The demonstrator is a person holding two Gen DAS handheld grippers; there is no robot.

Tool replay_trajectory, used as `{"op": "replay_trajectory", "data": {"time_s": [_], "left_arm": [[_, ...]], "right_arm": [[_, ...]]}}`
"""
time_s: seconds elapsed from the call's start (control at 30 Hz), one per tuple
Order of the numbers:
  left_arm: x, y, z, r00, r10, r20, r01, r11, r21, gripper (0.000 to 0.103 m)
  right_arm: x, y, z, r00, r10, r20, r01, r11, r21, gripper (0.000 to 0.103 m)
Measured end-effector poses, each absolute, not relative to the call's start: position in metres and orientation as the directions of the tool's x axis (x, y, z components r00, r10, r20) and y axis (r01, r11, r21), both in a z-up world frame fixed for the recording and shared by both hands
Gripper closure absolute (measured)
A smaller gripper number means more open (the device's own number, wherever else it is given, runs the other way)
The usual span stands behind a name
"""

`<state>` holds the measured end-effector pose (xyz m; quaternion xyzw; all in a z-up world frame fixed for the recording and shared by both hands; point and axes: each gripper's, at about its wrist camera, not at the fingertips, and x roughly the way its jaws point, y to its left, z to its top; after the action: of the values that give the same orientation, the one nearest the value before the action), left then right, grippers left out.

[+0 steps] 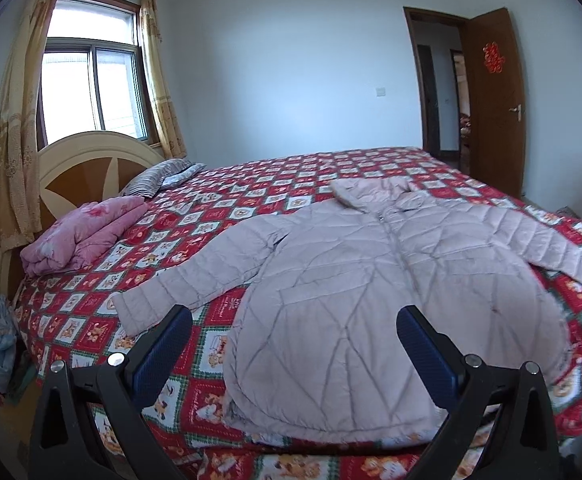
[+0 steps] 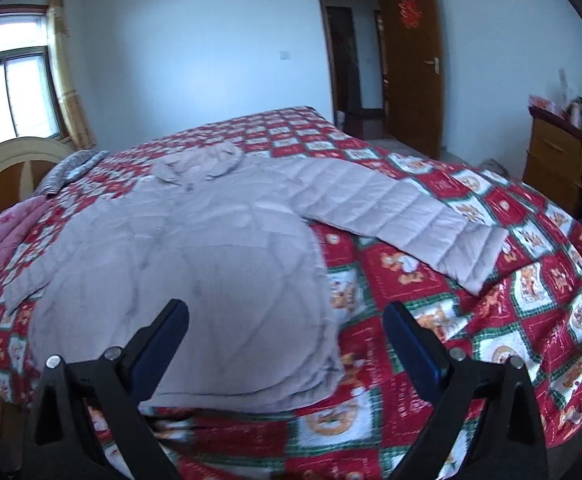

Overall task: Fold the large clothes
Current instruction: 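Grasp the pink jacket's sleeve cuff with the right gripper and lift it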

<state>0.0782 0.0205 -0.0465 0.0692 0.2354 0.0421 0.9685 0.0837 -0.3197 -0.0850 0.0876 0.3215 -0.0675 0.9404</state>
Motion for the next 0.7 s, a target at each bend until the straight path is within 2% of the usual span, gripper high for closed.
{"op": "replay_trajectory", "data": {"time_s": [0.07, 0.3, 0.4, 0.5, 0.6, 0.67, 0.7], "left_arm": [[0.101, 0.021, -0.058, 0.879, 0.138, -0.456, -0.058, 0.981, 0.185, 0.001], [0.184, 0.023, -0.09, 0.828, 0.173, -0.533, -0.071, 0.976, 0.206, 0.001], [0.216, 0.023, -0.099, 0.816, 0.193, -0.545, -0.083, 0.972, 0.221, 0.001], [0.246, 0.022, -0.11, 0.799, 0.215, -0.562, -0.097, 0.968, 0.233, 0.001], [0.273, 0.021, -0.122, 0.781, 0.236, -0.578, -0.106, 0.963, 0.25, 0.001], [0.287, 0.023, -0.13, 0.767, 0.255, -0.589, -0.114, 0.957, 0.266, 0.001], [0.294, 0.025, -0.134, 0.76, 0.26, -0.595, -0.117, 0.956, 0.269, 0.001]], "right_arm": [[0.097, -0.357, -0.1, 0.749, -0.084, -0.658, 0.26, 0.95, 0.175, 0.015], [0.111, -0.481, -0.123, 0.64, -0.219, -0.737, 0.557, 0.793, 0.248, 0.016], [0.115, -0.51, -0.123, 0.61, -0.241, -0.755, 0.609, 0.753, 0.251, 0.017], [0.129, -0.524, -0.127, 0.593, -0.221, -0.774, 0.619, 0.74, 0.263, 0.024], [0.143, -0.528, -0.137, 0.581, -0.194, -0.791, 0.615, 0.742, 0.269, 0.043], [0.147, -0.527, -0.141, 0.586, -0.176, -0.791, 0.6, 0.75, 0.278, 0.065], [0.15, -0.526, -0.145, 0.592, -0.177, -0.787, 0.594, 0.755, 0.277, 0.07]]}}
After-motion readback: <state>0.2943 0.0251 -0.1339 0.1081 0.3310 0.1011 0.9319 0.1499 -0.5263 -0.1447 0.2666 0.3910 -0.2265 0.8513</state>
